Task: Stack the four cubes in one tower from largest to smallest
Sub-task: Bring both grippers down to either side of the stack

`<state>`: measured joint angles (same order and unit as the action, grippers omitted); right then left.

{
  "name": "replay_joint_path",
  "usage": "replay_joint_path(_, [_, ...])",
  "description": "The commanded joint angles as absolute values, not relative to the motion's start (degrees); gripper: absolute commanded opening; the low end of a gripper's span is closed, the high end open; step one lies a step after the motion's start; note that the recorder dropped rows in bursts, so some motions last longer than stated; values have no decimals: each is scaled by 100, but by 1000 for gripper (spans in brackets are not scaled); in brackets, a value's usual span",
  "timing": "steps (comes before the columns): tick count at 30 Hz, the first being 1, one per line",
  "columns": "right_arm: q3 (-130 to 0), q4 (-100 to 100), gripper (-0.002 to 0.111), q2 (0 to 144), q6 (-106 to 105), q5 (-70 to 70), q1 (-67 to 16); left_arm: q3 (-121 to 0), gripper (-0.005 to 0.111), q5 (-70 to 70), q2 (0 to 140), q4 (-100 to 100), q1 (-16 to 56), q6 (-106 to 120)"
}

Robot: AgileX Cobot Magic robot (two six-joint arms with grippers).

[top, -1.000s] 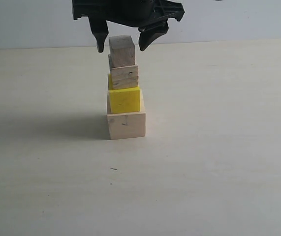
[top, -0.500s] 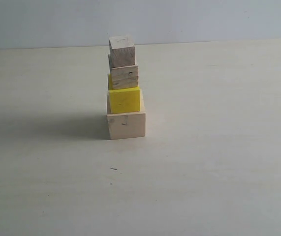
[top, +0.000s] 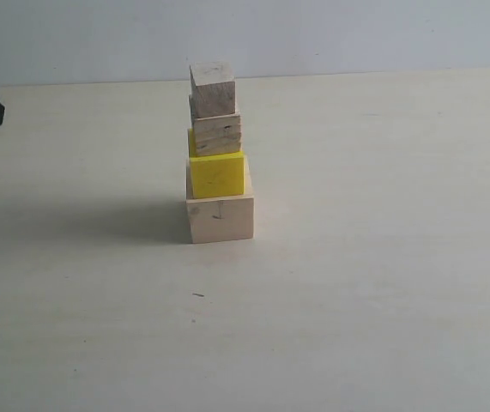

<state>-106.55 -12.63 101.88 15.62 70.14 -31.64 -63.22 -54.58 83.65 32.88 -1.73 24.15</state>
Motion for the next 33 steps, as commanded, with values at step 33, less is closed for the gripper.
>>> replay_joint_path(33, [-7824,3072,0,11391,-959,5067,-1583,-5752,0,-5509,11186,7605,272,6334])
